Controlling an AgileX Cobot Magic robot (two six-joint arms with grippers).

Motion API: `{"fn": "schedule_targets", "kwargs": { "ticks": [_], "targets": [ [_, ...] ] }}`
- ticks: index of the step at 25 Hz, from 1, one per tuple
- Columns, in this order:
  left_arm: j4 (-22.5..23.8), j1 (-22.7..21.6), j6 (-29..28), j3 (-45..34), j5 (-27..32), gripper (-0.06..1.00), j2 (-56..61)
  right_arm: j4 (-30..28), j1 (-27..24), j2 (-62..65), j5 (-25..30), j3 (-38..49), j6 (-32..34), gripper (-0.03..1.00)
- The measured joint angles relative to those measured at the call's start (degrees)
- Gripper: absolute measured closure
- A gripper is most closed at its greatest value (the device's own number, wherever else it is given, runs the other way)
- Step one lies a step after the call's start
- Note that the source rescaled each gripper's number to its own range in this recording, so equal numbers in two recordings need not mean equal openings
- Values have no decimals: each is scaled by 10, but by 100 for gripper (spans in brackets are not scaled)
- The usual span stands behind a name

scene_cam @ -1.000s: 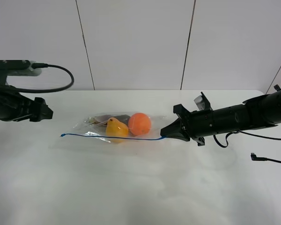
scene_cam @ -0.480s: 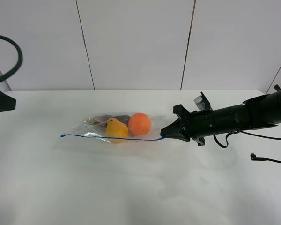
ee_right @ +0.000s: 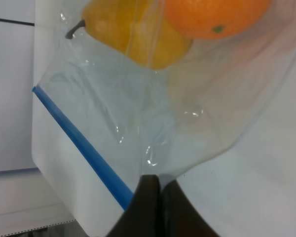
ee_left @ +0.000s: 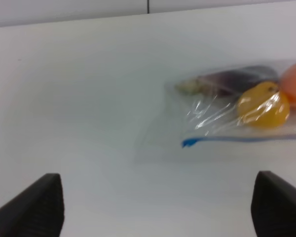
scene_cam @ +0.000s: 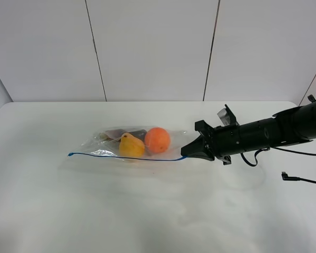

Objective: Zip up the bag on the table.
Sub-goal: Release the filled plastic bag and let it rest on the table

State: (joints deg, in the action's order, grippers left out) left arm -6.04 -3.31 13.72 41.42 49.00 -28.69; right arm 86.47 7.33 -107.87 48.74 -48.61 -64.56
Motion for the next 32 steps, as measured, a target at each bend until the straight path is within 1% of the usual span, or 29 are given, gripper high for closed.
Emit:
{"fn": "schedule_targets", "kwargs": {
  "ticks": [3,6,8,13,15,20,25,29,32],
  "targets": [
    [44,0,-10,0,42,-4,66,0,0,0,0,0,0,97],
    [73,0,-20,0,61,-4,133,-2,0,0,-4,0,0,97],
    [77,0,-29,0,67,-4,155,-2,0,0,-7,0,0,97],
    [83,0,-106,0,120,-4,225,-2,0,0,-12,0,0,97],
    [83,0,-126,-1,140,-4,242,-2,0,0,-12,0,0,97],
    [83,0,-170,-35,192,-4,271,-2,0,0,-13,0,0,97],
    [78,0,-182,-104,202,-4,289,-2,0,0,-13,0,0,97],
    [74,0,-183,-112,177,-4,291,-5,0,0,-13,0,0,97],
    [73,0,-183,-114,170,-4,291,-6,0,0,-13,0,0,97]
  ]
}}
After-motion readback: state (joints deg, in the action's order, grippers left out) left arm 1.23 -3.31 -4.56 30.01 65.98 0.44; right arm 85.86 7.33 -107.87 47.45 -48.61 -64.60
